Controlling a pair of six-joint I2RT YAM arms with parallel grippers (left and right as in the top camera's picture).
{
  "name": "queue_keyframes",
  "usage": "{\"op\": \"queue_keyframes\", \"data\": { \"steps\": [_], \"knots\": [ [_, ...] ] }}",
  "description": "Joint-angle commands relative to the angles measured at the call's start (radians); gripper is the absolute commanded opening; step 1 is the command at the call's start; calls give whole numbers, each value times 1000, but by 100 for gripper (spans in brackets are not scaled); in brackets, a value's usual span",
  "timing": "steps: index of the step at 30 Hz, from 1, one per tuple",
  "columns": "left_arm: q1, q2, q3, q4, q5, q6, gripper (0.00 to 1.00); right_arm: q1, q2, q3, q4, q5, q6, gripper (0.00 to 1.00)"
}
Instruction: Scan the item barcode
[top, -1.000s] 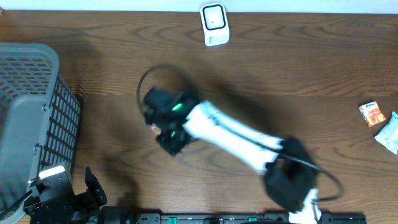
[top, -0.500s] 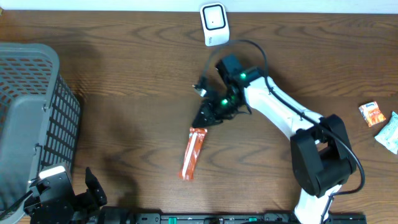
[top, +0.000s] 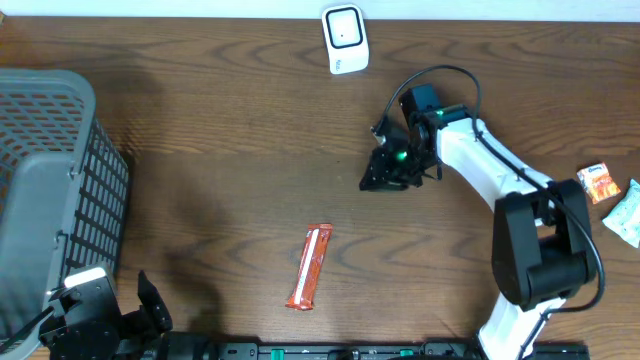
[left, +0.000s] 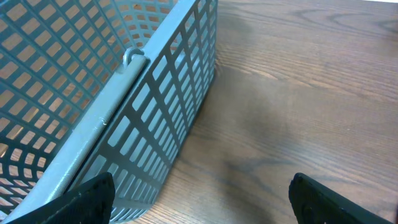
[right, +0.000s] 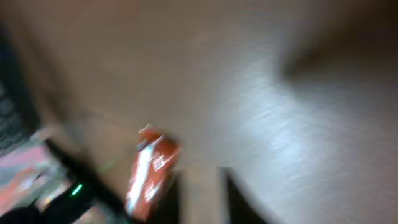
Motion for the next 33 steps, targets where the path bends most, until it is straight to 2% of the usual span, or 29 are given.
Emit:
{"op": "queue_keyframes", "data": {
  "steps": [1,6,13,27,33],
  "knots": [
    [4,-6,-2,0,-3,-6,90,77,-44,20,-71,-171,-55,1],
    [4,-6,-2,0,-3,-6,90,227,-45,12,-212,-211,-189,1],
    [4,-6,-2,-3,-3,-6,90,377,-42,-42,-171,-242,-282,1],
    [4,-6,-2,-3,-3,-6,90,494,-13,-200,39,-324,-244,1],
    [4,-6,-2,-3,-3,-6,90,498,3,-224,127,-326,-167,1]
  ]
}}
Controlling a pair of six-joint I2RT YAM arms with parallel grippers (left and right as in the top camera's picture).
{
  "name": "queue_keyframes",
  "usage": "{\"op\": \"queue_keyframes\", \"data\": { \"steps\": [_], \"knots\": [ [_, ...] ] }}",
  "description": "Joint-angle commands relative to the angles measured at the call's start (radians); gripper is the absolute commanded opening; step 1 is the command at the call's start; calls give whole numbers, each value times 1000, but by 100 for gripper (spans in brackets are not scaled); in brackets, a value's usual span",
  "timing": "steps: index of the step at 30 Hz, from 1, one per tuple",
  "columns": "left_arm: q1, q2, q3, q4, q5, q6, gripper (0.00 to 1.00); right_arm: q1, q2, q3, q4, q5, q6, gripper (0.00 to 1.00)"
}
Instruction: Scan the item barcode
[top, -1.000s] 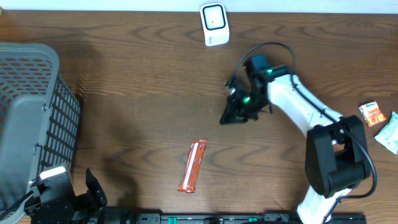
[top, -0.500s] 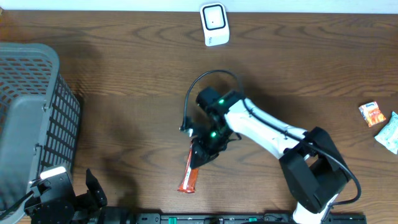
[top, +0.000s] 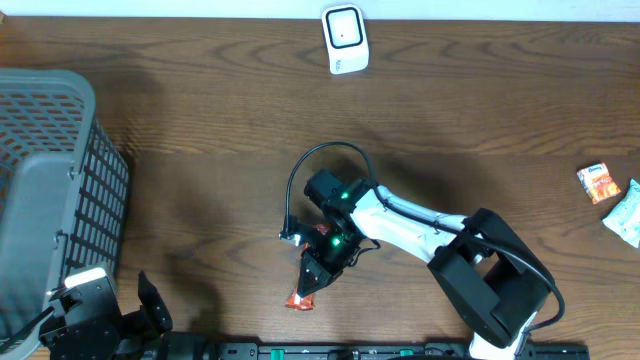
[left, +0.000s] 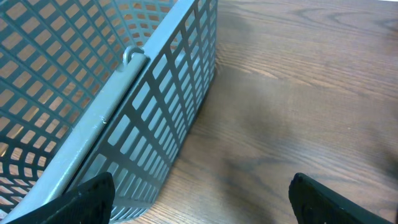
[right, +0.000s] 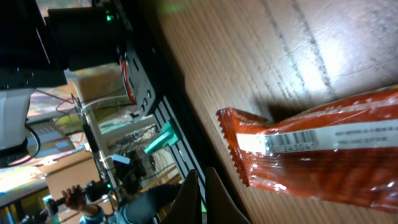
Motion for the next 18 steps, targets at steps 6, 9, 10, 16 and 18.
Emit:
{"op": "queue_keyframes", "data": {
  "steps": [6,9,10,16,18],
  "knots": [
    [4,-6,-2,0,-3,-6,90,5,58,-5,110,-5,142,1],
    [4,-6,-2,0,-3,-6,90,7,117,-5,154,-5,188,1],
    [4,-6,-2,-1,-3,-6,90,10,142,-5,157,-5,197,1],
    [4,-6,-2,-4,-3,-6,90,17,259,-5,155,105,217,1],
    [4,-6,-2,-4,-3,-6,90,10,253,-3,153,135,228,1]
  ]
}}
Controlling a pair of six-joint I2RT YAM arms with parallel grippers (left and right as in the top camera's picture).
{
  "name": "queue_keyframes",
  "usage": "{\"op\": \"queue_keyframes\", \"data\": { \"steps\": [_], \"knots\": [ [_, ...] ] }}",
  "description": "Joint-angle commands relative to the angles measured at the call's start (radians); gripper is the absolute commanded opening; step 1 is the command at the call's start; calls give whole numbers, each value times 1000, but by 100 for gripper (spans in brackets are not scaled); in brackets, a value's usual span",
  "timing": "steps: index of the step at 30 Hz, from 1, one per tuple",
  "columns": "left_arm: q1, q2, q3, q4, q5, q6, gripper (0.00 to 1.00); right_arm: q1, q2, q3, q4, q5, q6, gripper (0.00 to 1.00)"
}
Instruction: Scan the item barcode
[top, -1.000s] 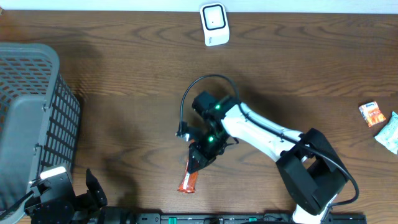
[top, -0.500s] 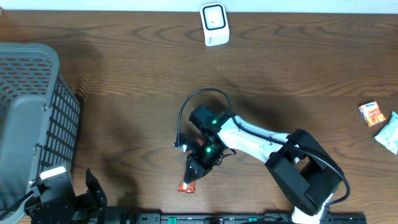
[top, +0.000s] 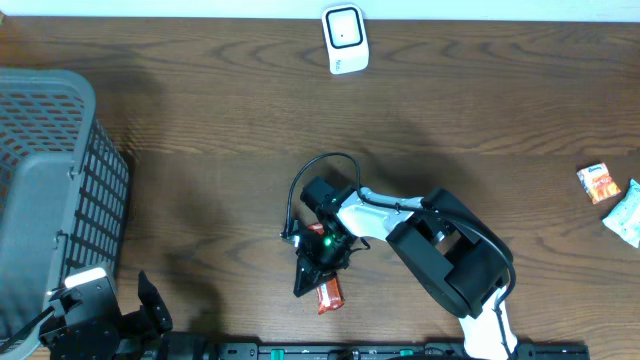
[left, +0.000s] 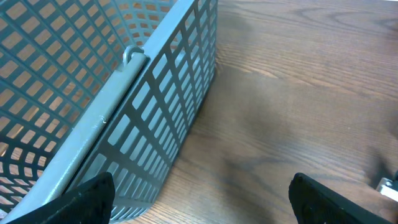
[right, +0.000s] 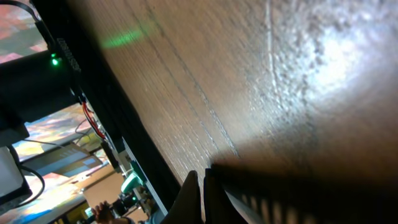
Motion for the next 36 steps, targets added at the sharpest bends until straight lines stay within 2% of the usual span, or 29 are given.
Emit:
{"op": "queue_keyframes", "data": {
  "steps": [1,11,18,21,36],
  "knots": [
    [4,-6,-2,-3,-3,-6,90,3,41,-4,-3,147,50,1],
    [4,-6,-2,-3,-3,-6,90,-42,-227,89,-166,166,17,1],
    [4,-6,-2,-3,-3,-6,90,-37,-287,83,-332,346,15,1],
    [4,-6,-2,-3,-3,-6,90,-35,-281,58,-332,407,15,1],
    [4,-6,-2,-3,-3,-6,90,23,-257,-104,-161,435,117,1]
  ]
}}
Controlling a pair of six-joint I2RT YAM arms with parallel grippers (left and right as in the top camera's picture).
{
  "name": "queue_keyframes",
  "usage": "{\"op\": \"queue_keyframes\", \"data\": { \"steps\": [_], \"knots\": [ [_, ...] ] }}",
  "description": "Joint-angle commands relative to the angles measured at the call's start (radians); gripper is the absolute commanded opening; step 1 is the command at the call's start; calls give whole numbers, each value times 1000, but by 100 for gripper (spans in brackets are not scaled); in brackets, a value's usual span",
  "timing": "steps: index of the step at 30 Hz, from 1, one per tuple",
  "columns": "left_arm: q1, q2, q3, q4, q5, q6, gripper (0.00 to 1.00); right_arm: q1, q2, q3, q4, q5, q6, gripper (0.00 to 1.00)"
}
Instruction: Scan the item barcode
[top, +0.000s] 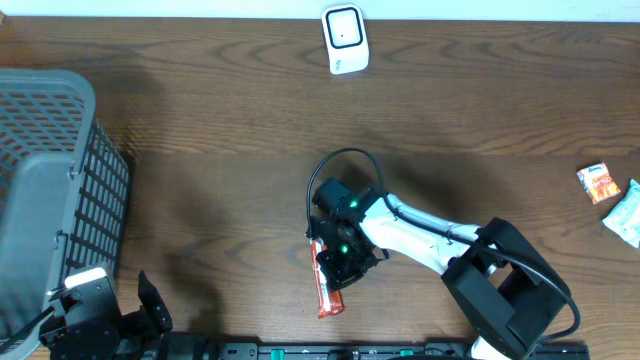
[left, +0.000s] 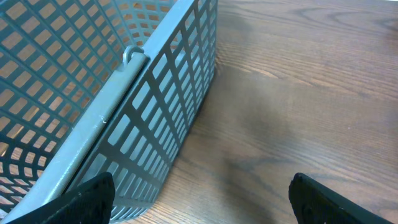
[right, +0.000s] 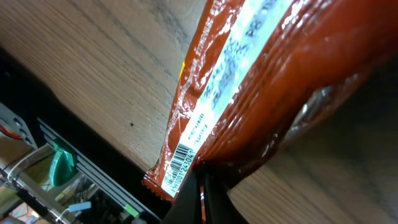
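An orange-red snack bar (top: 326, 291) lies near the table's front edge, running almost front to back. In the right wrist view the bar (right: 261, 81) fills the upper frame, and its barcode (right: 180, 163) faces the camera. My right gripper (top: 340, 258) is low over the bar's far half. The right gripper (right: 202, 198) is shut, tips against the wrapper's edge, with a thin orange sliver showing in the slit. A white scanner (top: 345, 39) stands at the back middle. My left gripper (left: 205, 205) hangs open at the front left, beside the basket.
A grey mesh basket (top: 40, 190) takes up the left side; its wall (left: 155, 118) is close to the left gripper. Two small snack packets (top: 598, 183) lie at the right edge. A black rail (right: 93, 171) runs below the table's front edge.
My right gripper has shifted a little right and back. More of the bar now shows in front of it. The wrist view, then bare wood, now shows the wrapper and its barcode.
First my right gripper hung near the back middle, and the bar lay free and slanted at the front. Then the shut gripper was down at the bar's near end. Later the bar lay nearer the front edge and further right. Now it lies almost front to back.
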Motion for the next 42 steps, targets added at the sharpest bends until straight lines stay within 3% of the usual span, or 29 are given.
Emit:
{"op": "queue_keyframes", "data": {
  "steps": [1,13,20,29,37,42],
  "knots": [
    [4,-6,-2,-2,-2,-6,90,16,11,-18,16,57,62,1],
    [4,-6,-2,-3,-2,-6,90,-23,11,-17,155,154,201,1],
    [4,-6,-2,-3,-2,-6,90,-42,11,-17,229,380,435,1],
    [4,-6,-2,-3,-2,-6,90,-124,9,99,262,235,378,1],
    [4,-6,-2,-5,-2,-6,90,-122,8,172,85,150,378,1],
    [4,-6,-2,-5,-2,-6,90,-77,9,154,-51,450,383,1]
  ]
}}
